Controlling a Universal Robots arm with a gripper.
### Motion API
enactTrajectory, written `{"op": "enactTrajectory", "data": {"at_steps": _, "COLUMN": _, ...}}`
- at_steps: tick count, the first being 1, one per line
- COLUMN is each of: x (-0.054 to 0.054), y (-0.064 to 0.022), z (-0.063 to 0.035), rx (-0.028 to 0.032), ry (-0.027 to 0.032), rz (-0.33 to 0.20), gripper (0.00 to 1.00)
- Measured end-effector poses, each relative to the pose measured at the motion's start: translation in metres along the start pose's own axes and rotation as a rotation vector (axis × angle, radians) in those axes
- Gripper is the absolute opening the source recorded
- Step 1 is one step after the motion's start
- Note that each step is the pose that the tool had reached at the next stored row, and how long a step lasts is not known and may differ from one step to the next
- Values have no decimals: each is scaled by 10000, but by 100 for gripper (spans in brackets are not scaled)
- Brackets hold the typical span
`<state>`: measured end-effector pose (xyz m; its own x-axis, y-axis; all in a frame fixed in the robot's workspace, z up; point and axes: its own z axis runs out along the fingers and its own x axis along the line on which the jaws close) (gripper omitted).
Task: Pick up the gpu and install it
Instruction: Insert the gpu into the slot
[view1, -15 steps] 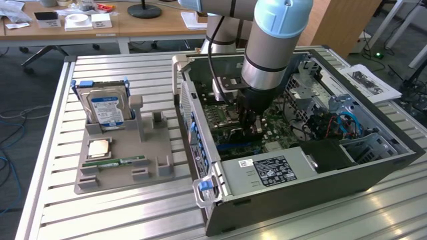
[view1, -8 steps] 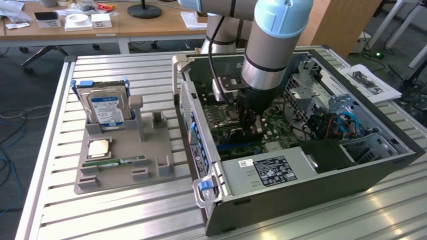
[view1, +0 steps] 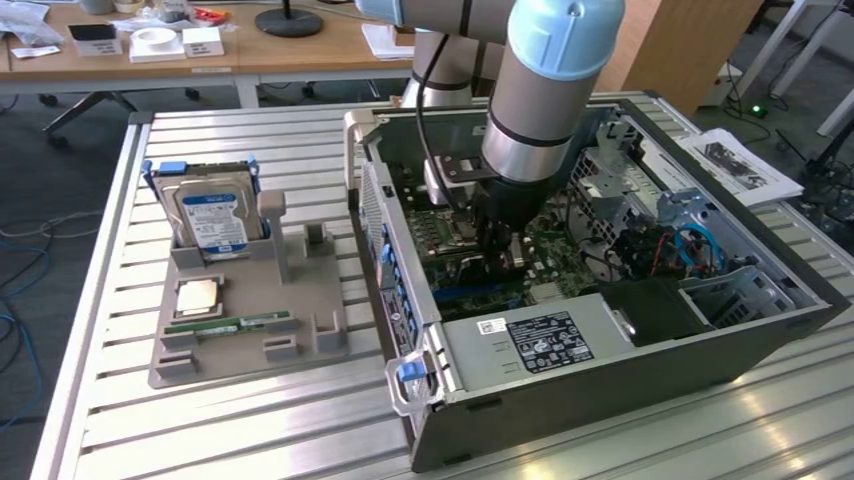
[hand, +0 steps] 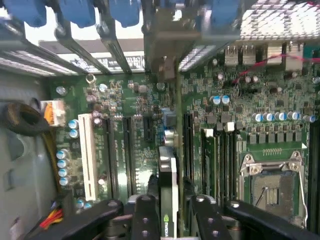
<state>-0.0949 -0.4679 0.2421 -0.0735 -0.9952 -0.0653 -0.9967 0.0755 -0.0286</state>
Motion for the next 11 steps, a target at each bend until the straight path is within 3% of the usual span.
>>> {"op": "enactTrajectory", "data": {"at_steps": 1, "x": 1, "y": 0, "z": -4, "rx": -2, "ry": 10, "rz": 0, "gripper": 27}}
{"op": "enactTrajectory", "data": {"at_steps": 2, "x": 2, "y": 0, "z": -12, "rx": -10, "ry": 30, "rz": -2, "gripper": 34}}
{"op": "enactTrajectory", "data": {"at_steps": 11, "x": 0, "y": -2, "z": -53, "rx": -14, "ry": 29, "rz": -61, "gripper": 34}}
